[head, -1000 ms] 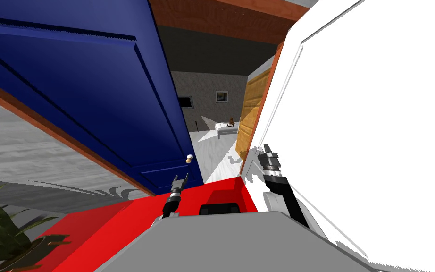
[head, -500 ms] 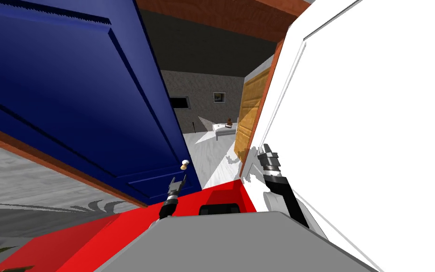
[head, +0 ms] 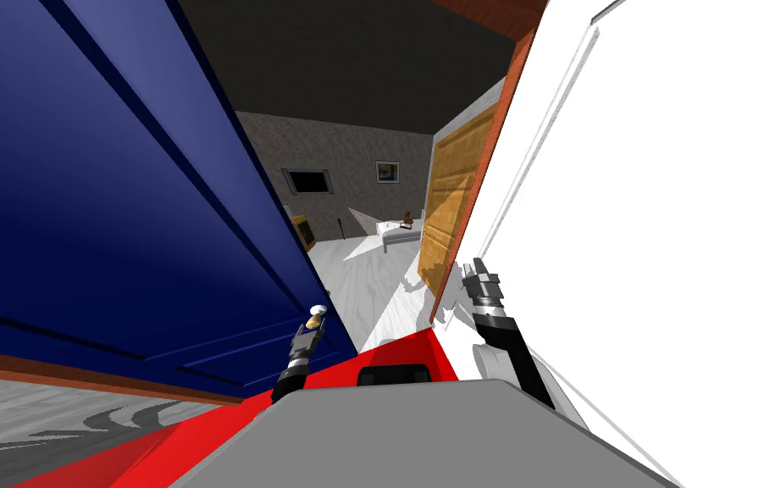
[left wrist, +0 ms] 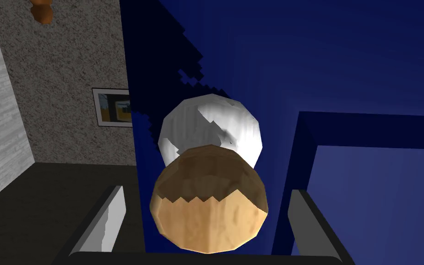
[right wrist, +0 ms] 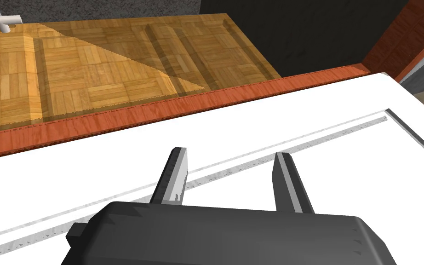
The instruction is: Pull the door open
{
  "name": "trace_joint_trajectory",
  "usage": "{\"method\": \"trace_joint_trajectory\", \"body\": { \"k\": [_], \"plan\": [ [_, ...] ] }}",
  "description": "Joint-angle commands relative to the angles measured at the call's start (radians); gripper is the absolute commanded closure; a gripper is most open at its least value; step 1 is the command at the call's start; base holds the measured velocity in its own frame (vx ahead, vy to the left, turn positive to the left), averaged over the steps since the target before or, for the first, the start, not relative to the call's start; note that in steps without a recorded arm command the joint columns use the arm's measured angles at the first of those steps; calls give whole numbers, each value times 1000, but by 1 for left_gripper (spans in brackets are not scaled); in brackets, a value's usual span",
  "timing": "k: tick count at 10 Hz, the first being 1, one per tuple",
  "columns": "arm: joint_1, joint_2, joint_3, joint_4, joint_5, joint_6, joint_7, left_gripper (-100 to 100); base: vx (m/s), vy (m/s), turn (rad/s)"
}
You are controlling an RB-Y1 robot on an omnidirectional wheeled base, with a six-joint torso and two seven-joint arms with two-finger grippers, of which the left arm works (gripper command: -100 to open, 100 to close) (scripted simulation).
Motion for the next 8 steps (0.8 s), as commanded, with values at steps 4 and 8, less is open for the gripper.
{"method": "trace_joint_trajectory", "body": {
  "k": [4, 8],
  "plan": [
    [0, 0, 0, 0, 0, 0, 0, 100, 5, 2, -2],
    [-2, 2, -6, 5, 9, 2, 39, 100, -9, 1, -7]
  ]
}}
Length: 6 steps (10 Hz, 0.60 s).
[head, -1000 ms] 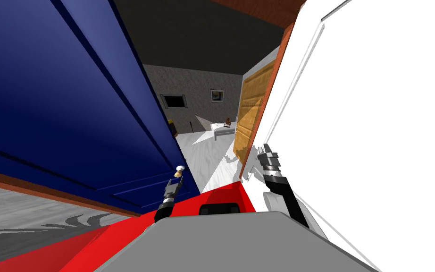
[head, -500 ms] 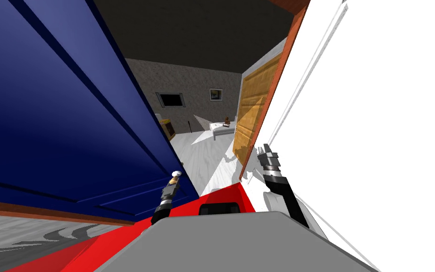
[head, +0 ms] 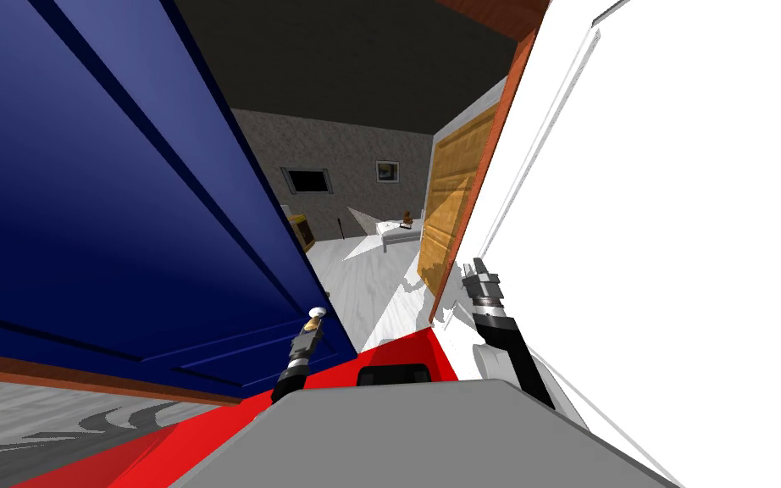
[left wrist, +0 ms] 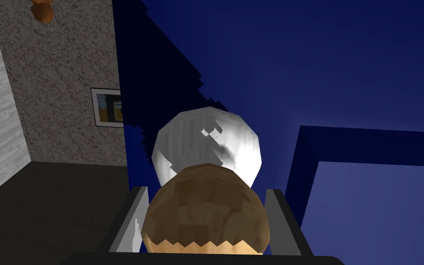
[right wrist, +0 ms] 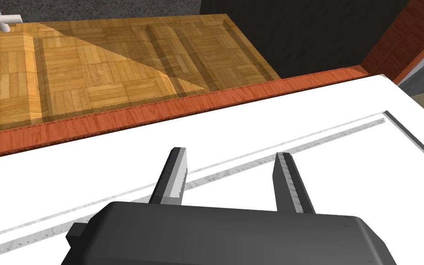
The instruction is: Pull the door open
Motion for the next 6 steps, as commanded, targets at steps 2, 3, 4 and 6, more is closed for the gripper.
{"method": "trace_joint_trajectory", "body": {
  "k": [2, 3, 4, 6],
  "plan": [
    [-3, 2, -7, 2, 12, -1, 50, 100, -22, 9, -26],
    [-5, 3, -10, 4, 19, -1, 75, 100, -24, 8, -26],
    [-7, 5, -14, 6, 25, -1, 99, 100, -29, 9, -32],
    [-10, 7, -21, 9, 38, -1, 147, 100, -28, 9, -27]
  ]
}}
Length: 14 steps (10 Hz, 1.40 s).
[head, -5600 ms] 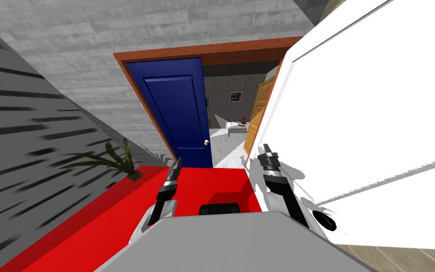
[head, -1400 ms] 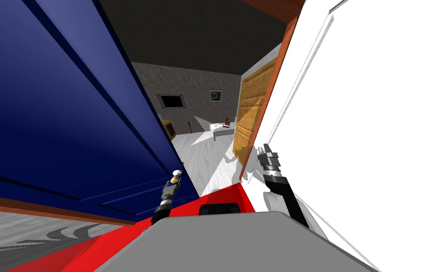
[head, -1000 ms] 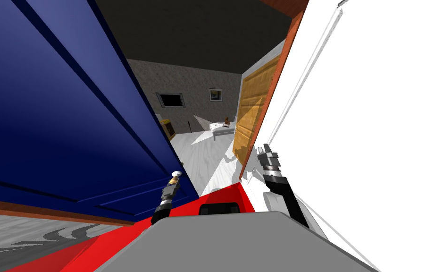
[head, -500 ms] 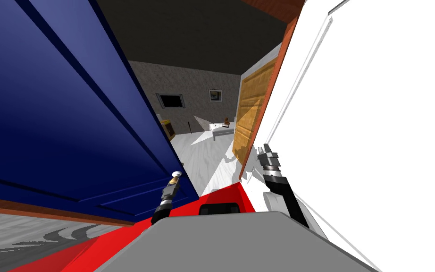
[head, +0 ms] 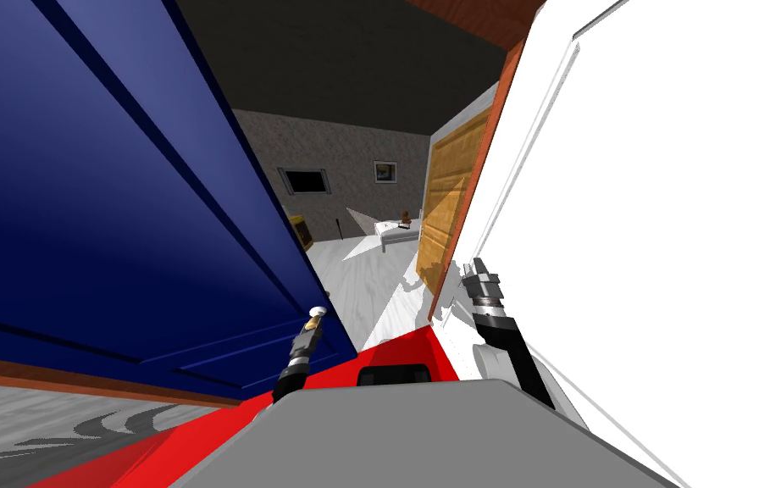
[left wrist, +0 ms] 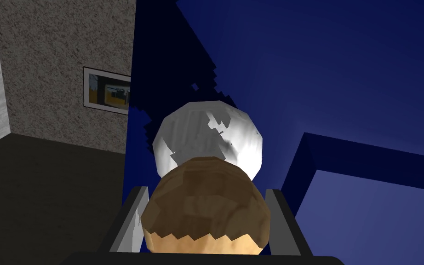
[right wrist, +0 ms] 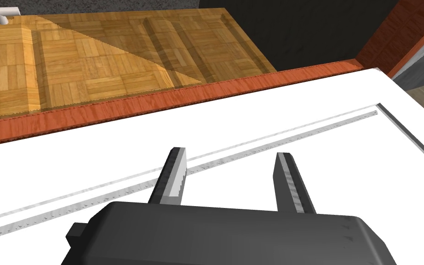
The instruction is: Pull the door open
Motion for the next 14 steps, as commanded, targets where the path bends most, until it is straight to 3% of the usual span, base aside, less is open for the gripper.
{"method": "trace_joint_trajectory", "body": {
  "k": [1, 14],
  "plan": [
    [-3, 0, -7, 5, 12, -1, 46, 100, -32, 12, -34],
    [-27, 20, -58, 30, 108, -3, 360, 100, -33, 9, -34]
  ]
}}
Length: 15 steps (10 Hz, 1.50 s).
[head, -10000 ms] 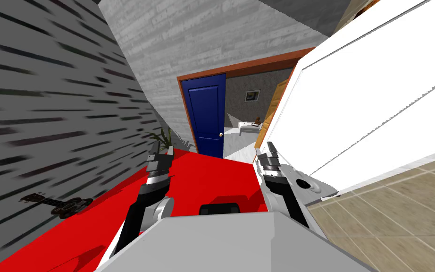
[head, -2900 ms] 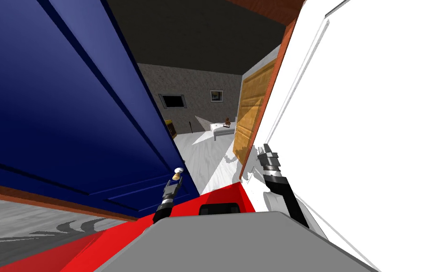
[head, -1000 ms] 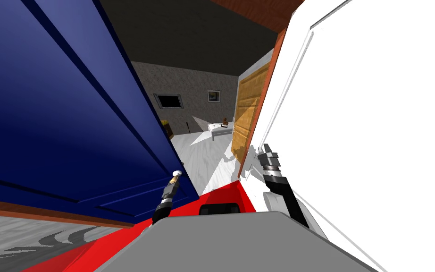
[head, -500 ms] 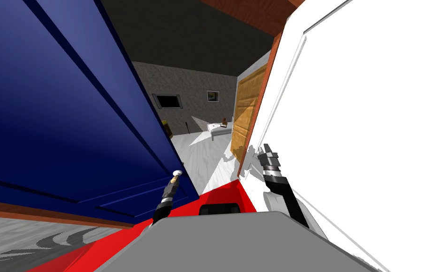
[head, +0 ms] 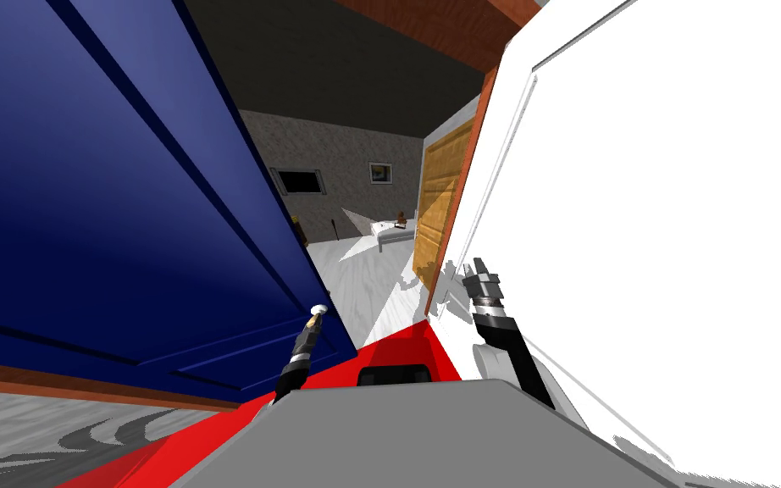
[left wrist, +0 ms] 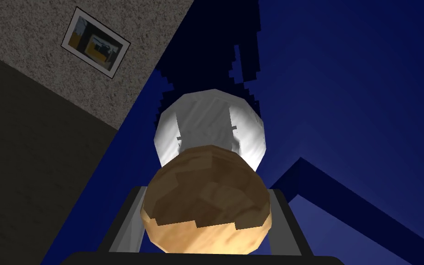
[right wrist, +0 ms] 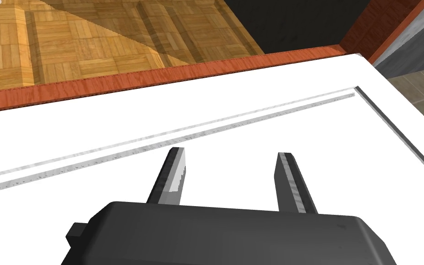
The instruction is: Pull the door open
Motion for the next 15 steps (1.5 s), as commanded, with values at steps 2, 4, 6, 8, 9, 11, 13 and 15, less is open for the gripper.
{"method": "trace_joint_trajectory", "body": {
  "k": [2, 4, 6, 8, 9, 11, 13, 15],
  "plan": [
    [-6, 0, -15, 7, 18, 0, 68, 100, -28, 8, -19],
    [-9, 3, -22, 11, 31, 0, 109, 100, -43, 14, -50],
    [-13, 6, -30, 14, 45, 0, 150, 100, -32, 10, -29],
    [-20, 11, -44, 21, 73, -1, 214, 100, -41, 8, -51],
    [-20, 11, -44, 21, 73, -1, 231, 100, -35, 10, -27],
    [-23, 14, -52, 25, 88, -1, 272, 100, -33, 11, -34],
    [-27, 18, -60, 29, 103, -1, 314, 100, -34, 7, -23],
    [-31, 21, -68, 33, 118, -1, 355, 100, -33, 9, -41]
  ]
}}
